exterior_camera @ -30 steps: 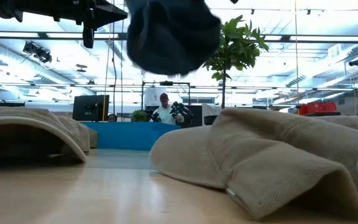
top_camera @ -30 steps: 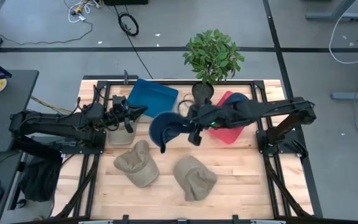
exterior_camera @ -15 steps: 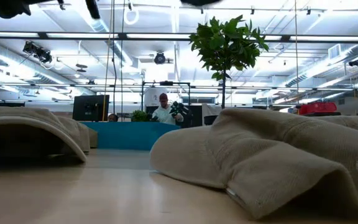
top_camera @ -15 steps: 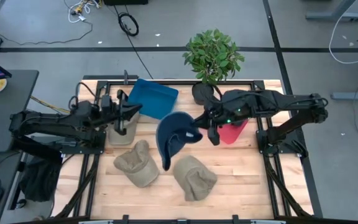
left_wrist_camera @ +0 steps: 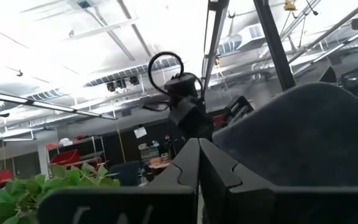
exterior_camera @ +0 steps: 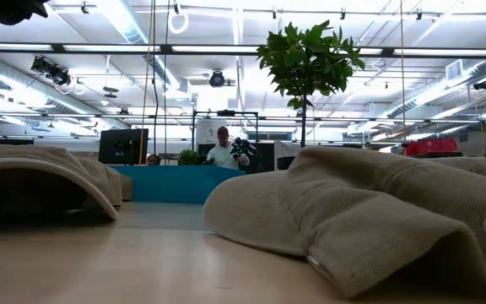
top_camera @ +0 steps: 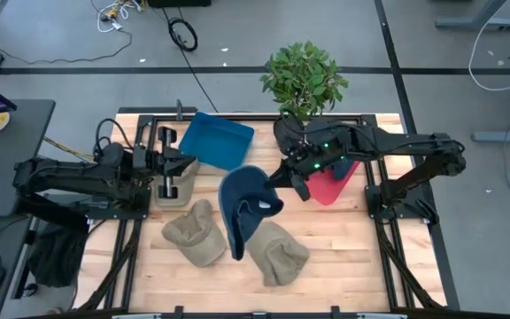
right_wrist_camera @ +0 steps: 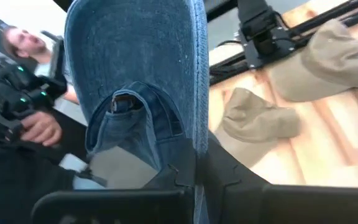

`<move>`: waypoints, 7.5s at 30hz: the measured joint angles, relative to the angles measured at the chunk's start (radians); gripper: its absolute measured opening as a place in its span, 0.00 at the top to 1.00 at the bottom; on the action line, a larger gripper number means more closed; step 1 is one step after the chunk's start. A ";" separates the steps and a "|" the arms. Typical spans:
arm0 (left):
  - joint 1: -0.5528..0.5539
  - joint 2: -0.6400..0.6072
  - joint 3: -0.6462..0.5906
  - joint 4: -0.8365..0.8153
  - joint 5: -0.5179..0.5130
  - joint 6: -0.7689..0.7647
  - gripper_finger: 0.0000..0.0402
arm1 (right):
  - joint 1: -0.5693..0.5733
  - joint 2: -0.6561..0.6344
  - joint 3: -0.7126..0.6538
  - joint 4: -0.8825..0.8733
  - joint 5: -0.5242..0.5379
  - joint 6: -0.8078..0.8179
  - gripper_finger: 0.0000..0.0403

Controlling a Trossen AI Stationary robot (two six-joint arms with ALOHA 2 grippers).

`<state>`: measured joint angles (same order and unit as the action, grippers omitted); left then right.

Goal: Pick & Place hat
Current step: Put the blue cap into the red bin

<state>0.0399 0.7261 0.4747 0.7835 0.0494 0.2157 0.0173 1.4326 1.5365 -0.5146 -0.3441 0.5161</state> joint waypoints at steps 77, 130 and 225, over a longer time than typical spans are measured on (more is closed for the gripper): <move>0.002 0.418 0.464 0.191 -0.192 0.199 0.26 | -0.003 -0.102 -0.090 0.803 0.571 -0.043 0.98; 0.002 0.345 0.497 0.095 -0.315 0.407 0.99 | -0.095 -0.212 -0.090 0.438 0.193 0.236 0.32; 0.002 0.327 0.497 0.078 -0.308 0.535 0.99 | -0.059 0.117 -0.334 1.191 0.242 1.252 0.44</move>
<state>0.0422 1.0527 0.9718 0.8619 -0.2588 0.7507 -0.0420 1.5497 1.2030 0.6764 -0.1017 1.7681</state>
